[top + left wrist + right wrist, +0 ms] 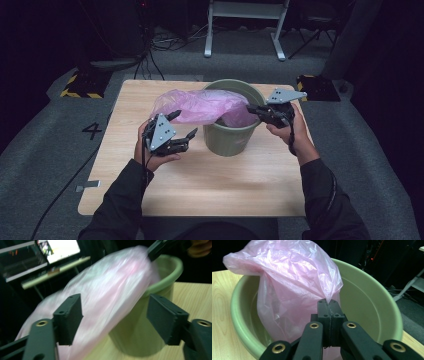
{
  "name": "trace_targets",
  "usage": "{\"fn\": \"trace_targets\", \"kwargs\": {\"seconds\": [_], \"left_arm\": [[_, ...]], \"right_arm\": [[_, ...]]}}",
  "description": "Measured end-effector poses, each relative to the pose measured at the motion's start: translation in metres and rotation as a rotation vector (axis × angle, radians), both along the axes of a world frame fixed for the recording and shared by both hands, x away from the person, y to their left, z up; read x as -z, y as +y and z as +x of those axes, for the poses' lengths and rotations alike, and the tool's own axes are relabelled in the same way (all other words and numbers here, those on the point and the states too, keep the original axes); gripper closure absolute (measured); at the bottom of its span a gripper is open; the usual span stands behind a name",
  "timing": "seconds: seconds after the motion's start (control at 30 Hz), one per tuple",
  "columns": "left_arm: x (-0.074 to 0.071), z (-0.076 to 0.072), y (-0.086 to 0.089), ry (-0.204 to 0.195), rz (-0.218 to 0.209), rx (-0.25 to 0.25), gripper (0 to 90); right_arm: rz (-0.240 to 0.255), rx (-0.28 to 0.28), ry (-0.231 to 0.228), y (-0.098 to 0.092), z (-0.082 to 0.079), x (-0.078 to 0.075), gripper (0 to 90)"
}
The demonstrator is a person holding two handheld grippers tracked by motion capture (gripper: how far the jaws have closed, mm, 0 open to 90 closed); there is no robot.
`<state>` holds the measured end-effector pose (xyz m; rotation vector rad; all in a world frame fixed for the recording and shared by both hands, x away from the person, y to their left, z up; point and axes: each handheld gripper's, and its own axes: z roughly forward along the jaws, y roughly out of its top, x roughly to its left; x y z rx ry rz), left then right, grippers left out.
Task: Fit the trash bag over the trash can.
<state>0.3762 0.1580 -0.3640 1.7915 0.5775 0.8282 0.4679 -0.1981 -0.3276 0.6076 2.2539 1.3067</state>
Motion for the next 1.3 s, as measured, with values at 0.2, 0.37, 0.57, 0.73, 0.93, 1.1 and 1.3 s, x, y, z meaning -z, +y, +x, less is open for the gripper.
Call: {"fn": "trace_targets", "kwargs": {"seconds": [0.2, 0.37, 0.57, 0.73, 0.93, 1.1, 1.3], "left_arm": [[0.008, 0.004, 0.014, 0.051, -0.016, -0.043, 22.5], [0.014, 0.018, 0.021, 0.074, -0.008, -0.102, 25.9], [0.022, 0.033, 0.027, 0.11, 0.0, -0.129, 51.3], [0.024, 0.043, 0.025, 0.099, 0.033, -0.127, 78.0], [0.023, 0.052, 0.025, 0.085, 0.004, -0.146, 89.9], [0.016, 0.049, 0.026, 0.051, -0.055, -0.137, 90.0], [0.011, 0.044, 0.028, 0.013, -0.069, -0.144, 90.0]], "right_arm": [[-0.001, 0.019, 0.003, -0.008, 0.001, 0.0, 89.6], [0.0, 0.037, 0.011, -0.016, 0.003, 0.001, 89.2], [-0.001, 0.04, 0.021, -0.021, 0.004, 0.004, 88.7], [-0.003, 0.027, 0.027, -0.021, 0.005, 0.006, 87.9], [-0.009, 0.013, 0.027, -0.021, 0.004, 0.008, 85.3], [-0.006, -0.011, 0.007, -0.018, 0.002, 0.007, 71.3], [-0.014, -0.004, 0.014, -0.013, 0.002, 0.006, 43.6]]}}
